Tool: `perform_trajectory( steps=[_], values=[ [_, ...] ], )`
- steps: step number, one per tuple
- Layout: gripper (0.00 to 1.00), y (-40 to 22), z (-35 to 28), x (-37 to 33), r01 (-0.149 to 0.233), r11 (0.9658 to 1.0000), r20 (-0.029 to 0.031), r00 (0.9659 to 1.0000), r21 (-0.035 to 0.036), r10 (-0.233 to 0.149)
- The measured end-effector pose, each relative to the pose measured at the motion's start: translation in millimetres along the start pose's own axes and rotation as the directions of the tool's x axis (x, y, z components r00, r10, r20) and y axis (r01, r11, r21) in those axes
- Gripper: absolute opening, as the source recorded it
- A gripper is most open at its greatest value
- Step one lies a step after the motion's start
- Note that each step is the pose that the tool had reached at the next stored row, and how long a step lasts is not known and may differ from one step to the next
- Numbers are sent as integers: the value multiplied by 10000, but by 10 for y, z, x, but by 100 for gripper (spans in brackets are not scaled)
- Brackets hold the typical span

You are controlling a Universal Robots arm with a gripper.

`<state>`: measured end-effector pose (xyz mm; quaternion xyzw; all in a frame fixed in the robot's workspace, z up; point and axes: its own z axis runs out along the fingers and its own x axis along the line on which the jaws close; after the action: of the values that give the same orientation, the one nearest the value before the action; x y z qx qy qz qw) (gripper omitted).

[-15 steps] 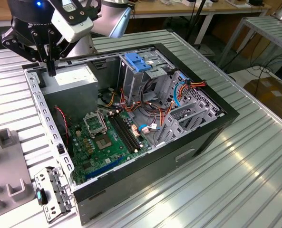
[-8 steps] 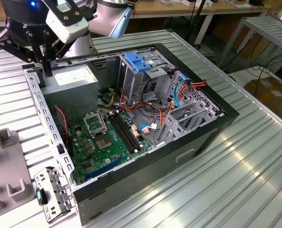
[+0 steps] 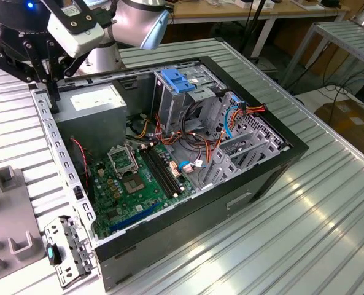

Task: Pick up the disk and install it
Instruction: 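Reach for the disk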

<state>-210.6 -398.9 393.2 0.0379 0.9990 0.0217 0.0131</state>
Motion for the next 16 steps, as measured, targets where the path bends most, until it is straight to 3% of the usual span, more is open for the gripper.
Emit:
perform_trajectory(
  steps=[16],
  values=[
    [11,-13,-5,174,-1,10000,0,10000,0,1]
  ],
)
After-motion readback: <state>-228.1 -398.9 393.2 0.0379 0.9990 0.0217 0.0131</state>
